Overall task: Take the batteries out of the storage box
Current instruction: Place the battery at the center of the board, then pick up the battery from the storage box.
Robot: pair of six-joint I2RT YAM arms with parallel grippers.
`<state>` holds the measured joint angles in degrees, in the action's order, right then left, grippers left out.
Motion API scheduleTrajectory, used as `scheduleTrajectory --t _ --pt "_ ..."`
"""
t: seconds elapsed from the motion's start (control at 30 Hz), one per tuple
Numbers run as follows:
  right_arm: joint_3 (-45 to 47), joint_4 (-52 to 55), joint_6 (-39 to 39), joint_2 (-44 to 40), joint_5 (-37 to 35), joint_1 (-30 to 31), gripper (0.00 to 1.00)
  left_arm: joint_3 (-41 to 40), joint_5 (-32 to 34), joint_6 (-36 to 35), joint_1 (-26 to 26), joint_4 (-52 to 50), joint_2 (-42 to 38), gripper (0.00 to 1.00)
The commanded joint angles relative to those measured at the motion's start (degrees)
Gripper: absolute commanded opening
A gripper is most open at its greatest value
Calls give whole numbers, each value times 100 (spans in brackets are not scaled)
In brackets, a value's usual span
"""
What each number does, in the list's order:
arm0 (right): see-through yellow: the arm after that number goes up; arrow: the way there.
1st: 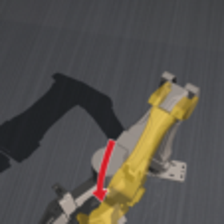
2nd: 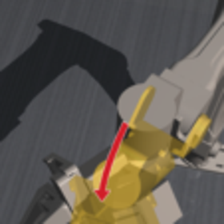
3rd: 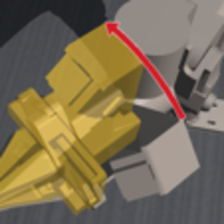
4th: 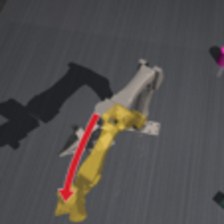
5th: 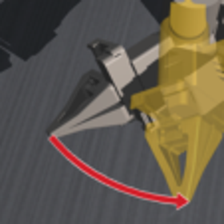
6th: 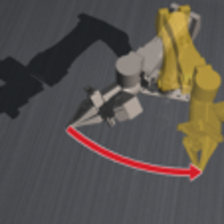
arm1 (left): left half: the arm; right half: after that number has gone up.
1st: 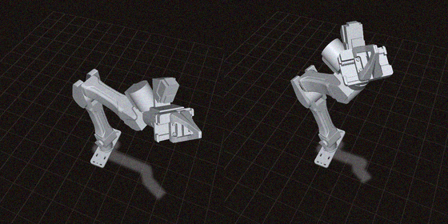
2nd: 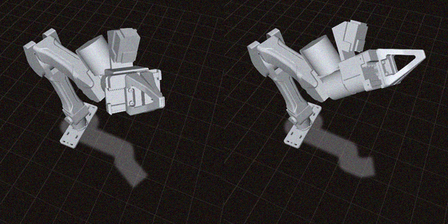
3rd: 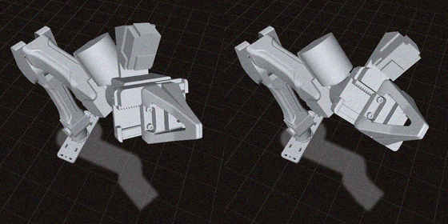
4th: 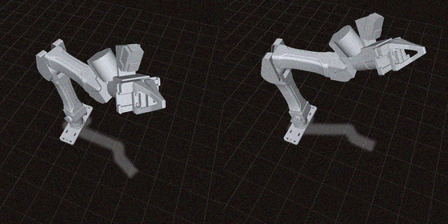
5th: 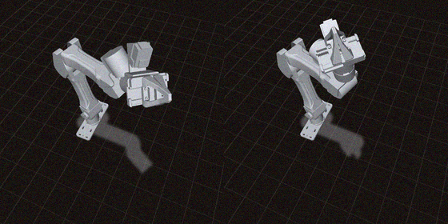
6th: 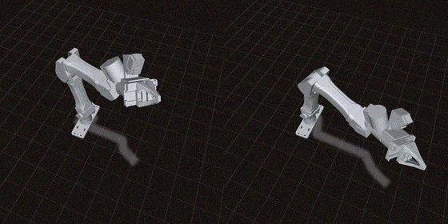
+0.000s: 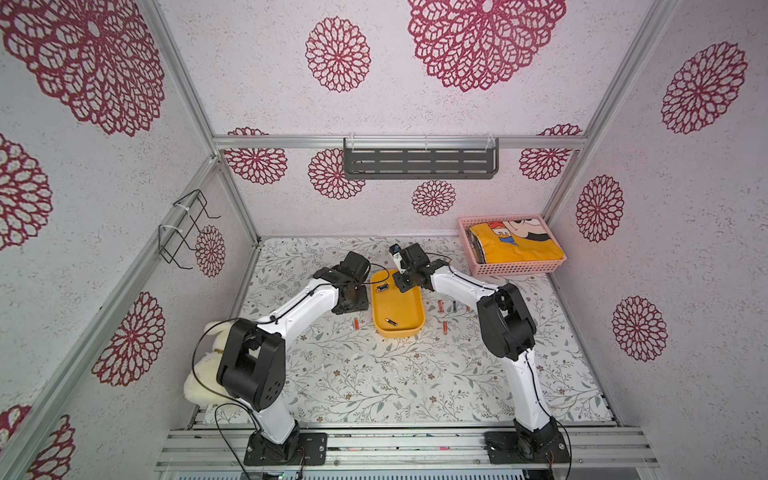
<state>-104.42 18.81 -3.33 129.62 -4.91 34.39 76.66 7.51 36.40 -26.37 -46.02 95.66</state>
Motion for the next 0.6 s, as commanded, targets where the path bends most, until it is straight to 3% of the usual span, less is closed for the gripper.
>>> scheduleTrajectory --t 0.0,0.4,0.5,0.57 --pt "-401 333 -291 155 -136 -18 46 -145 168 -132 62 193 -429 49" --pt "-985 659 -454 771 -6 -38 45 -403 85 -94 188 289 -233 50" --pt "-1203 867 -360 927 57 -38 39 -358 120 -100 188 269 -181 50" --pt "-1336 1015 -255 1023 56 -38 30 -342 174 -126 193 248 -186 50"
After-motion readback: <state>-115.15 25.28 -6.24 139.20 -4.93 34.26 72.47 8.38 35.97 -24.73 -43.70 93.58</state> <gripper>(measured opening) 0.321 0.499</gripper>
